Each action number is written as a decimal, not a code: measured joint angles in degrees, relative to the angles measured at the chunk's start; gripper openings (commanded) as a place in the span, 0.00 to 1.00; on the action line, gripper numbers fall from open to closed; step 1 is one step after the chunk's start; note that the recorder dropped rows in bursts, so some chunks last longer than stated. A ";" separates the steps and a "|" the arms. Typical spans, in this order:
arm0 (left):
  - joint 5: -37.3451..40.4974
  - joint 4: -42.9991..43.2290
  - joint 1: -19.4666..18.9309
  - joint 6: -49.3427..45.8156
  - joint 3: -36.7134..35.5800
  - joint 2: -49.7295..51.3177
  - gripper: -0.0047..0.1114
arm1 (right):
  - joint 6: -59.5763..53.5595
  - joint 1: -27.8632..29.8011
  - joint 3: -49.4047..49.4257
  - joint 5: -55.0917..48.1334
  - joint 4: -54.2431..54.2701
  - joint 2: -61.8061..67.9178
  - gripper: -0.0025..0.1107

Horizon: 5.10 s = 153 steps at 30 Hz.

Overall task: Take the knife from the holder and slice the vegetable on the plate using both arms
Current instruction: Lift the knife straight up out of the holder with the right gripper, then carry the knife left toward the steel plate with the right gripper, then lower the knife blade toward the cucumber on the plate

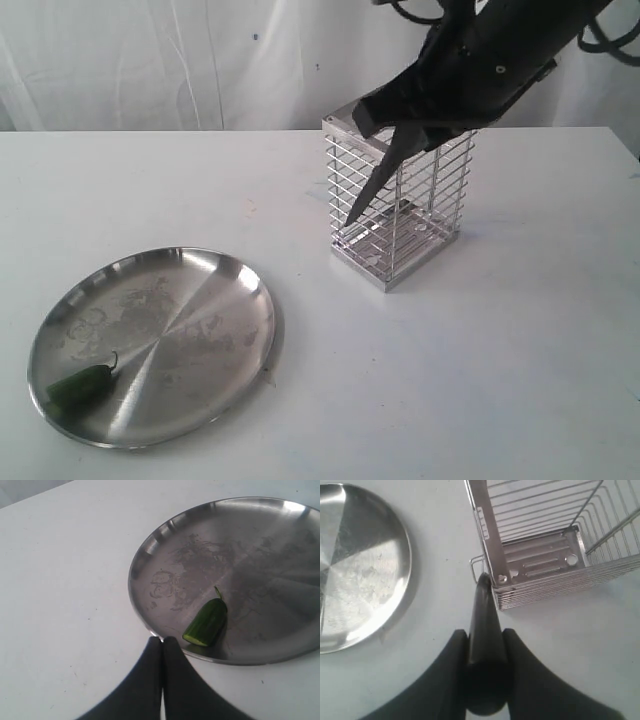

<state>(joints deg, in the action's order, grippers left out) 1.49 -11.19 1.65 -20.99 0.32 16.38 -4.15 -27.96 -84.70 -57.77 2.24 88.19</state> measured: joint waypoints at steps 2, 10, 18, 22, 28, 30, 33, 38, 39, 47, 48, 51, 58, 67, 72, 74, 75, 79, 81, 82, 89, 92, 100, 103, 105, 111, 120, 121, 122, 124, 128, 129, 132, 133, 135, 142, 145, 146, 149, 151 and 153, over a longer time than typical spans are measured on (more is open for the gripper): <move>0.00 0.00 0.00 0.00 0.00 0.00 0.04 | 0.00 0.00 0.00 -0.60 0.00 -3.09 0.02; 0.00 0.00 0.00 0.00 0.00 0.00 0.04 | 2.21 0.00 -0.13 -3.51 5.07 -10.67 0.02; 0.00 0.00 0.00 0.00 0.00 0.00 0.04 | 2.21 0.00 5.06 -0.07 18.58 -17.34 0.02; 0.00 0.00 0.00 0.00 0.00 0.00 0.04 | -1.65 -0.09 16.51 11.31 28.10 -19.20 0.02; 0.00 0.00 0.00 0.00 0.00 0.00 0.04 | -11.13 -3.01 32.04 25.44 41.02 -19.82 0.02; 0.00 0.00 0.00 0.00 0.00 0.00 0.04 | -14.30 -4.50 36.68 31.20 45.29 -19.82 0.02; 0.00 0.00 0.00 0.00 0.00 0.00 0.04 | -16.08 -6.70 41.83 39.88 49.41 -19.82 0.02; 0.00 0.00 0.00 0.00 0.00 0.00 0.04 | -16.78 -9.96 45.26 48.00 52.47 -19.82 0.02; 0.00 0.00 0.00 0.00 0.00 0.00 0.04 | -16.78 -10.41 45.26 48.49 52.73 -19.82 0.02; 0.00 0.00 0.00 0.00 0.00 0.00 0.04 | -16.90 -14.79 45.49 52.34 54.41 -17.22 0.02; 0.00 0.00 0.00 0.00 0.00 0.00 0.04 | -16.90 -15.58 45.49 53.20 54.64 -16.31 0.02; 0.00 0.00 0.00 0.00 0.00 0.00 0.04 | -16.90 -18.14 45.49 55.20 55.44 -13.74 0.02; 0.00 0.00 0.00 0.00 0.00 0.00 0.04 | -18.19 -22.41 45.49 60.68 54.07 -8.90 0.02; 0.00 0.00 0.00 0.00 0.00 0.00 0.04 | -21.26 -22.73 45.49 63.12 52.02 -7.46 0.02; 0.00 0.00 0.00 0.00 0.00 0.00 0.04 | -34.97 -22.73 44.62 63.22 51.79 -7.39 0.02; 0.00 0.00 0.00 0.00 0.00 0.00 0.04 | -39.74 -22.73 44.14 63.22 51.79 -7.39 0.02; 0.00 0.00 0.00 0.00 0.00 0.00 0.04 | -42.06 -22.73 43.89 63.09 51.68 -7.39 0.02; 0.00 0.00 0.00 0.00 0.00 0.00 0.04 | -47.82 -22.73 43.77 60.90 51.68 -7.39 0.02; 0.00 0.00 0.00 0.00 0.00 0.00 0.04 | -48.50 -22.73 43.77 59.83 52.03 -7.39 0.02; 0.00 0.00 0.00 0.00 0.00 0.00 0.04 | -48.49 -22.73 43.77 59.41 52.03 -7.28 0.02; 0.00 0.00 0.00 0.00 0.00 0.00 0.04 | -39.59 -22.34 43.77 58.63 52.70 -3.74 0.02; 0.00 0.00 0.00 0.00 0.00 0.00 0.04 | -35.89 -22.34 43.77 58.93 52.70 -2.90 0.02; 0.00 0.00 0.00 0.00 0.00 0.00 0.04 | -13.34 -22.34 43.77 62.01 32.80 -2.77 0.02; 0.00 0.00 0.00 0.00 0.00 0.00 0.04 | 1.32 -22.34 43.77 62.54 19.53 -2.77 0.02; 0.00 0.00 0.00 0.00 0.00 0.00 0.04 | 8.73 -22.34 43.77 63.45 13.28 -2.77 0.02; 0.00 0.00 0.00 0.00 0.00 0.00 0.04 | 13.44 -22.34 43.77 64.36 6.18 -2.77 0.02; 0.00 0.00 0.00 0.00 0.00 0.00 0.04 | 66.23 -20.40 43.68 75.95 -35.72 -0.41 0.02; 0.00 0.00 0.00 0.00 0.00 0.00 0.04 | 67.87 -20.13 43.68 76.90 -35.56 0.09 0.02; 0.00 0.00 0.00 0.00 0.00 0.00 0.04 | 69.21 -20.01 43.68 77.93 -35.45 0.29 0.02; 0.00 0.00 0.00 0.00 0.00 0.00 0.04 | 72.66 -19.89 43.89 79.80 -35.34 0.80 0.02; 0.00 0.00 0.00 0.00 0.00 0.00 0.04 | 76.30 -19.89 45.55 81.43 -31.86 1.76 0.02; 0.00 0.00 0.00 0.00 0.00 0.00 0.04 | 76.69 -19.89 46.22 81.88 -30.51 2.07 0.02; 0.00 0.00 0.00 0.00 0.00 0.00 0.04 | 77.89 -19.68 48.00 85.03 -27.54 3.00 0.02; 0.00 0.00 0.00 0.00 0.00 0.00 0.04 | 78.70 -19.68 48.35 86.53 -27.06 3.54 0.02; 0.00 0.00 0.00 0.00 0.00 0.00 0.04 | 80.86 -19.68 48.57 89.44 -26.48 4.65 0.02; 0.00 0.00 0.00 0.00 0.00 0.00 0.04 | 86.52 -19.42 49.53 93.69 -26.36 9.18 0.02; 0.00 0.00 0.00 0.00 0.00 0.00 0.04 | 87.68 -18.94 50.97 94.68 -24.94 10.26 0.02; 0.00 0.00 0.00 0.00 0.00 0.00 0.04 | 87.92 -18.68 51.23 94.83 -24.68 10.47 0.02; 0.00 0.00 0.00 0.00 0.00 0.00 0.04 | 88.22 -18.13 52.26 96.12 -24.01 10.99 0.02; 0.00 0.00 0.00 0.00 0.00 0.00 0.04 | 88.61 -17.73 52.92 96.94 -23.91 11.12 0.02; 0.00 0.00 0.00 0.00 0.00 0.00 0.04 | 88.61 -17.69 53.21 97.15 -23.76 11.12 0.02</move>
<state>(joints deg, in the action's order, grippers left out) 1.49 -11.19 1.65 -20.99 0.32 16.38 84.45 -45.65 -31.49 39.38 -21.52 99.30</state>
